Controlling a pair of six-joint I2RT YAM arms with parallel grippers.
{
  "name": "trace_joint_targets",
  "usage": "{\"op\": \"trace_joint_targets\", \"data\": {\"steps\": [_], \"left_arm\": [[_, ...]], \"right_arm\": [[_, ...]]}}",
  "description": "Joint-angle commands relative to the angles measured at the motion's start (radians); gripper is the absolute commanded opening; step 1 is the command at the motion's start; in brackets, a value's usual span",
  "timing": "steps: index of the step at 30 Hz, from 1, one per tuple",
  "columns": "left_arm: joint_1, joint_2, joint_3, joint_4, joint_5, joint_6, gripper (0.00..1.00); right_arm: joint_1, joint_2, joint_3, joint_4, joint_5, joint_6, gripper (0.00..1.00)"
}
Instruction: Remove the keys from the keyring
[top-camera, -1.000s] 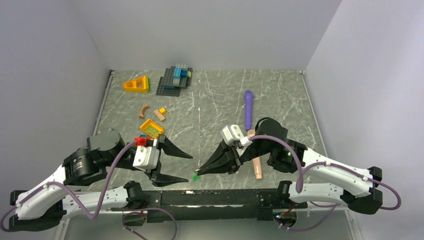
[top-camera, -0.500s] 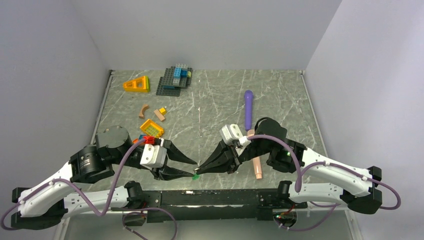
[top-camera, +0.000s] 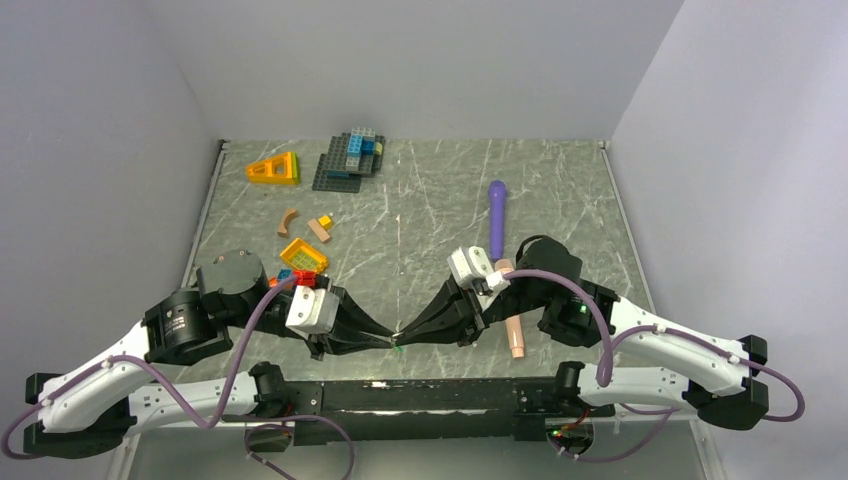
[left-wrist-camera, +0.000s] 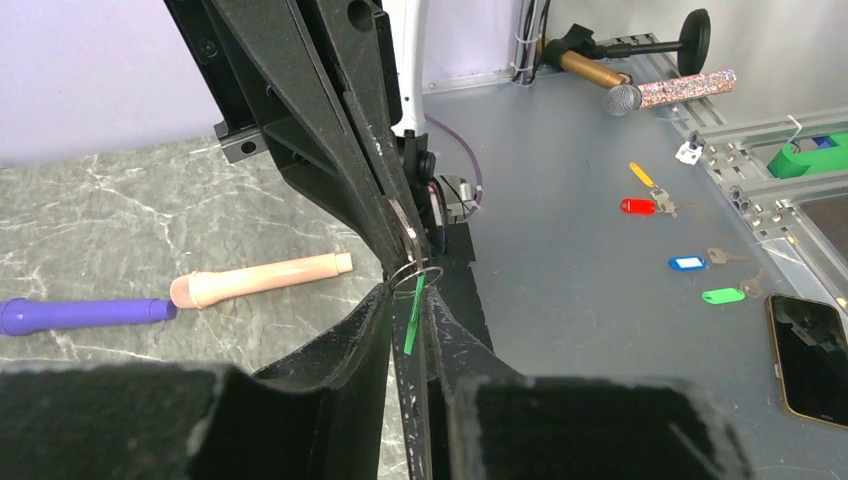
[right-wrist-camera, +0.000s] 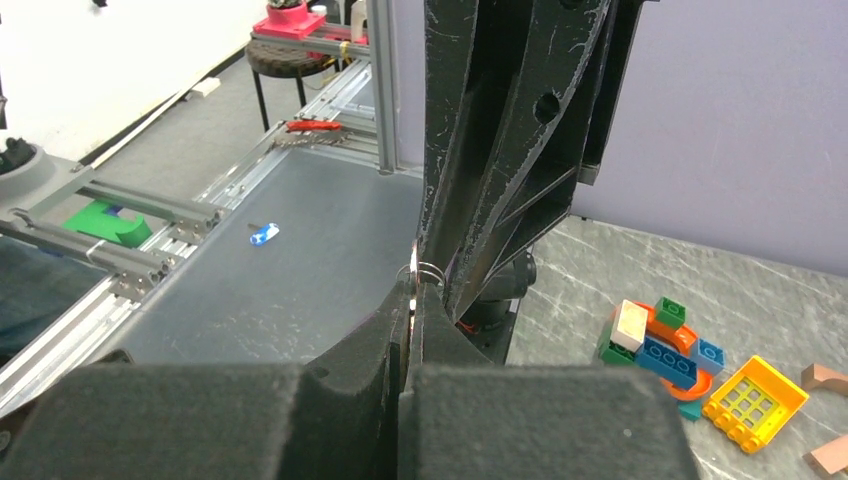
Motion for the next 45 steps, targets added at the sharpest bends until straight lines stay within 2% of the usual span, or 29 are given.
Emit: {"op": "trace_joint_targets", "data": {"steps": [1,6,12,18,29,32,36,37,40,41,43,45], "left_arm": [[0.001,0.003,0.013,0.044,0.022,-0.002,0.21],[0.001,0.008,0.018,0.043,0.028,-0.002,0.15],[0.001,-0.003,0.018,0.046,0.018,-0.003,0.00],[0.001,-0.019,0.007,0.051,0.000,-0.007,0.00],[0.001,-0.097,-0.065,0.150,-0.230,-0.084,0.00],[0.001,-0.107,-0.087,0.181,-0.269,-0.144,0.00],[0.001,-0.090,-0.074,0.168,-0.263,-0.158,0.00],[0.001,-0.085,-0.066,0.154,-0.251,-0.147,0.08],[0.001,-0.088,-0.050,0.120,-0.215,-0.110,0.48],[0.001,-0.094,-0.047,0.113,-0.197,-0.104,0.57],[0.001,-0.104,-0.033,0.099,-0.163,-0.056,0.68],[0.002,-0.110,-0.014,0.076,-0.120,-0.037,0.74]], "right_arm": [[0.005,-0.019,0.008,0.036,0.015,-0.003,0.00],[0.005,-0.019,0.002,0.039,0.022,-0.002,0.00],[0.004,-0.021,0.000,0.037,0.027,-0.001,0.00],[0.006,-0.028,-0.003,0.032,0.038,-0.007,0.00],[0.005,-0.057,-0.032,0.063,0.139,-0.003,0.00],[0.004,-0.048,-0.029,0.064,0.149,-0.005,0.00],[0.004,-0.046,-0.027,0.064,0.141,-0.004,0.00],[0.005,-0.045,-0.025,0.061,0.134,-0.004,0.00],[0.005,-0.042,-0.014,0.040,0.095,-0.007,0.00],[0.005,-0.043,-0.013,0.036,0.081,-0.009,0.00],[0.005,-0.046,-0.011,0.025,0.059,-0.013,0.00],[0.005,-0.047,-0.007,0.014,0.032,-0.016,0.00]]}}
